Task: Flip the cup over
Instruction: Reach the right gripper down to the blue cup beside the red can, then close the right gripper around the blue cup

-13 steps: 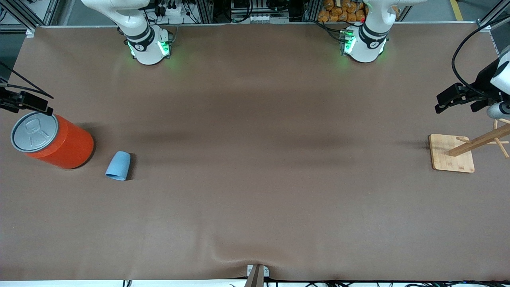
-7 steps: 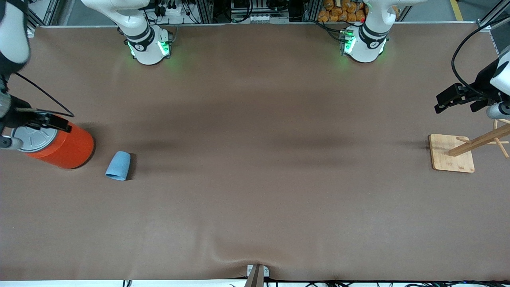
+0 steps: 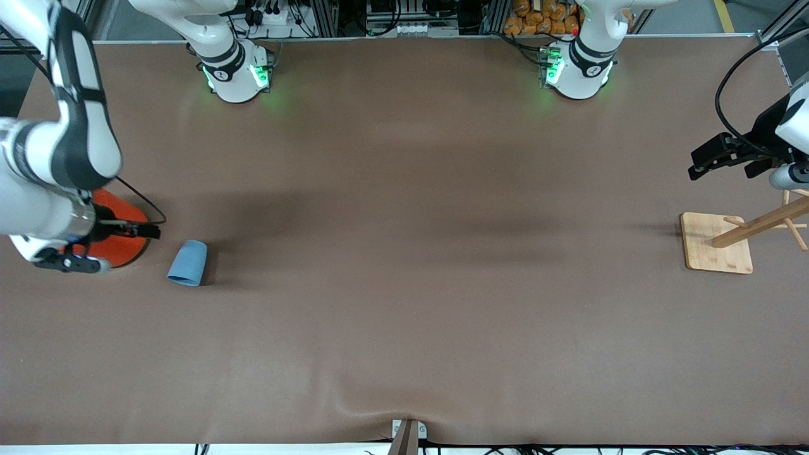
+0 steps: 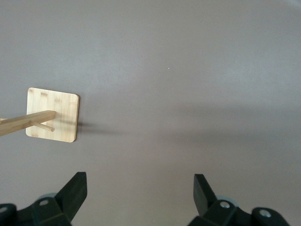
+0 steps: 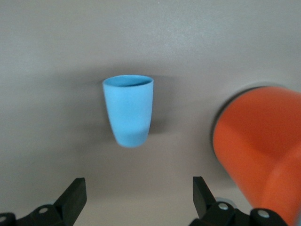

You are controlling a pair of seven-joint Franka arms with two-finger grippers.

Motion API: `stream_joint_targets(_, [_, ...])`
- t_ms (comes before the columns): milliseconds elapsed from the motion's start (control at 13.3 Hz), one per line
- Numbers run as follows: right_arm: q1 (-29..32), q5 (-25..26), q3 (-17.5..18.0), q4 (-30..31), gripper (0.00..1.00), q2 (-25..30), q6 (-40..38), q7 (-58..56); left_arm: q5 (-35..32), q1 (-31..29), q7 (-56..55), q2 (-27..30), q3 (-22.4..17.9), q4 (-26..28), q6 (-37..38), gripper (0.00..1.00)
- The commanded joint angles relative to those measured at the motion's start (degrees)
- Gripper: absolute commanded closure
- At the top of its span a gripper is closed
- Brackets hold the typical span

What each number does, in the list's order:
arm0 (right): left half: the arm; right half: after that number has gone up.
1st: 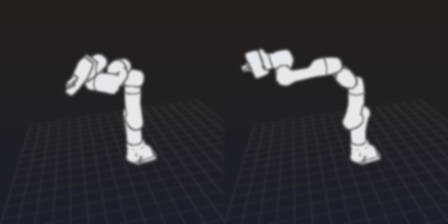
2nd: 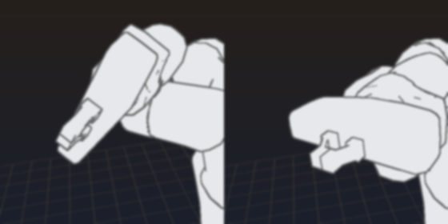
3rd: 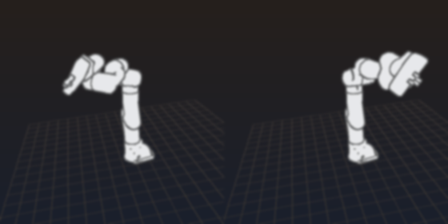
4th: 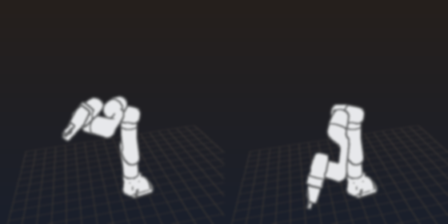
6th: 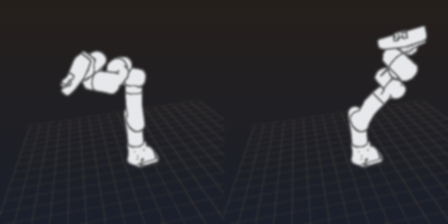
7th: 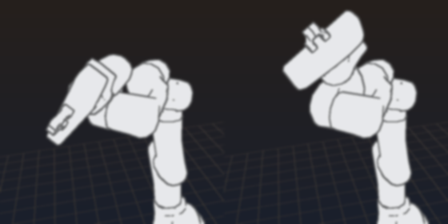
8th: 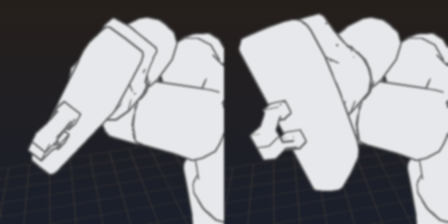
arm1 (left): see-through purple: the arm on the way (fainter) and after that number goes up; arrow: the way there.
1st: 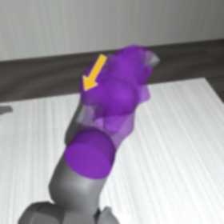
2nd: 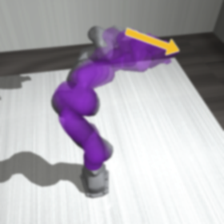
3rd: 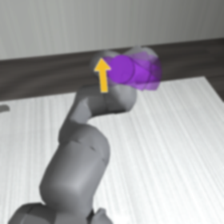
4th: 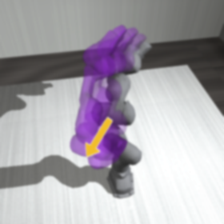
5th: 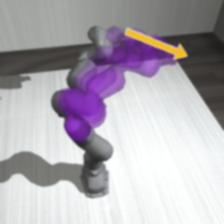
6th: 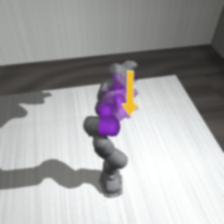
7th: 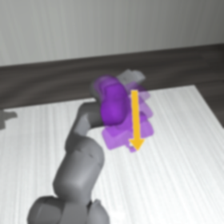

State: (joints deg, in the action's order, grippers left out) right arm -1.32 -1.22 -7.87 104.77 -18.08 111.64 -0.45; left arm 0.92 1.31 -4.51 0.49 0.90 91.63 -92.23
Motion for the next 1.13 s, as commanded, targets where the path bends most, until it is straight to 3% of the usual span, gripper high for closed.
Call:
stream_joint_targets(0, [-0.17,-0.62,0.66,-0.53,0.00,-4.24,3.65,-0.69,0.93,-0.25,1.00,-0.22,0.16,-0.75,0.82,0.00])
stream_joint_targets(225, [-2.46,-0.97,0.66,1.74,0.00,-6.00,9.27,-0.69,1.01,-0.34,1.00,-0.22,0.16,-0.67,0.82,0.00])
stream_joint_targets(526, [-3.69,-0.97,0.66,10.27,0.00,-7.76,22.36,-1.57,1.01,-0.17,1.00,-0.40,0.16,-0.66,0.82,0.00])
stream_joint_targets(751, [-2.03,-0.97,0.66,10.20,0.00,-10.22,25.28,-9.20,1.01,-0.25,1.08,-0.49,0.16,-0.66,0.82,0.00])
stream_joint_targets(1051, [-1.58,-0.97,0.66,9.93,0.00,-11.37,27.48,-10.36,1.10,-0.34,1.09,-0.49,0.16,-0.66,0.82,0.00])
